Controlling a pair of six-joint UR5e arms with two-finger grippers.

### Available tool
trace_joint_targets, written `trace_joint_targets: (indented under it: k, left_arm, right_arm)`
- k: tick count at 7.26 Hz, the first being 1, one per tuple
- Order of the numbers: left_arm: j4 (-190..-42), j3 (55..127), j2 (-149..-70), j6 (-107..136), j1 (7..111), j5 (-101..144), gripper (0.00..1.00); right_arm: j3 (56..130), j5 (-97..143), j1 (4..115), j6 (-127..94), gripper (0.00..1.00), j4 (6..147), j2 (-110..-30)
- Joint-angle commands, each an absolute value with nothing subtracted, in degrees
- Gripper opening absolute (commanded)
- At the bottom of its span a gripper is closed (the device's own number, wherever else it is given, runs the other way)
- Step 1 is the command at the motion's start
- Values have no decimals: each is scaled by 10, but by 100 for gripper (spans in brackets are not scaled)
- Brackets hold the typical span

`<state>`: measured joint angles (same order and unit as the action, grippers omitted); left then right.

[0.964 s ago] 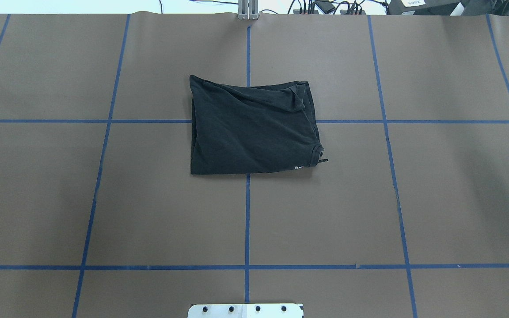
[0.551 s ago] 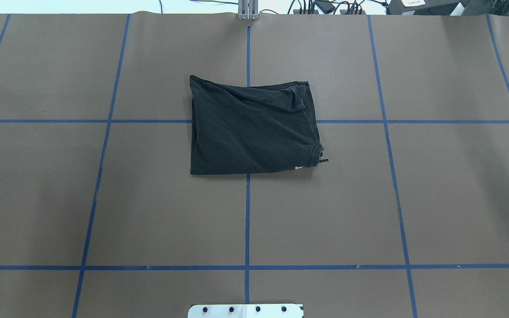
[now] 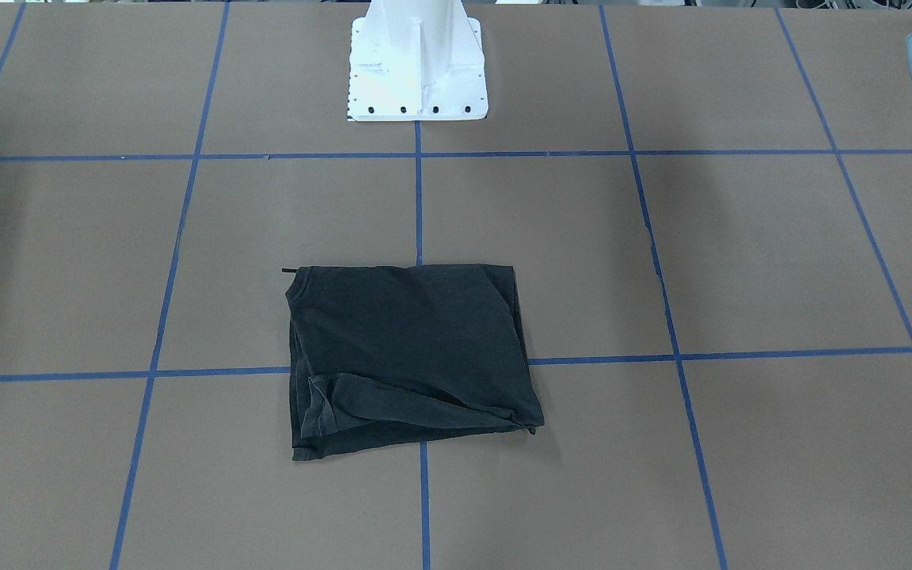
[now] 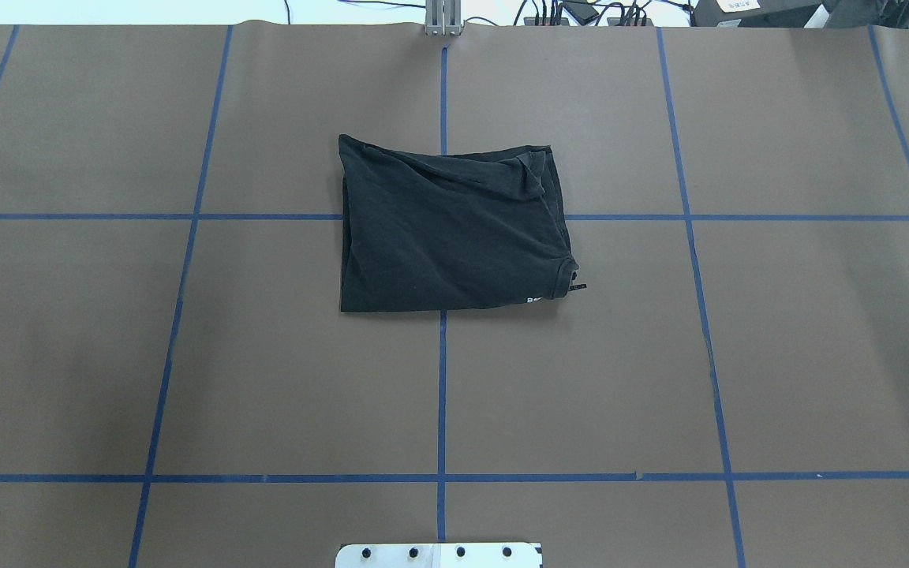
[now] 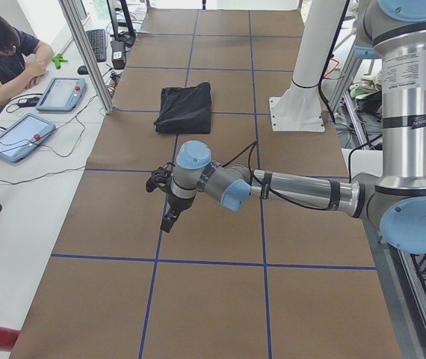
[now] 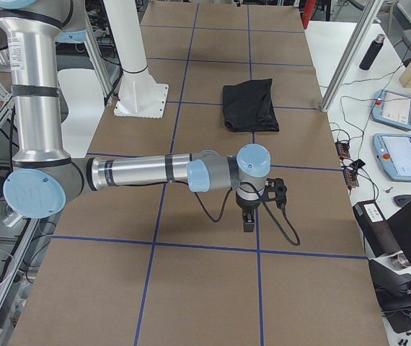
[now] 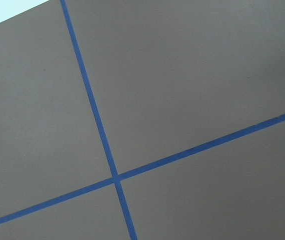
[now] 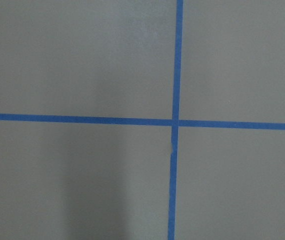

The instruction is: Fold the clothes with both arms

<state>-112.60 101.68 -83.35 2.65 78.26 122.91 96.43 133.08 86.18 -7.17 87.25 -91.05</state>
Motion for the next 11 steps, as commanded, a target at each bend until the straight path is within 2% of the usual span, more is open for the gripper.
trace_joint_targets:
  k: [1, 3, 5, 8, 11]
  left_arm:
    - [-1021, 1036, -831, -32, 815, 1263, 100]
    - [-871, 1094, -840, -40, 835, 1267, 100]
    - [-846, 1090, -839, -103, 853, 1267, 100]
    - [-853, 1039, -845, -128, 882, 1296, 100]
    - [-957, 960, -851, -125, 882, 1296, 100]
  right_arm:
    - [963, 1331, 862, -69, 100, 878, -925]
    - [969, 1336, 862, -70, 100, 929, -919]
    - [979, 1358, 862, -70, 100, 942, -928]
    - [991, 1360, 866, -70, 100, 941, -954]
    - [984, 1351, 872, -69, 100, 934, -955]
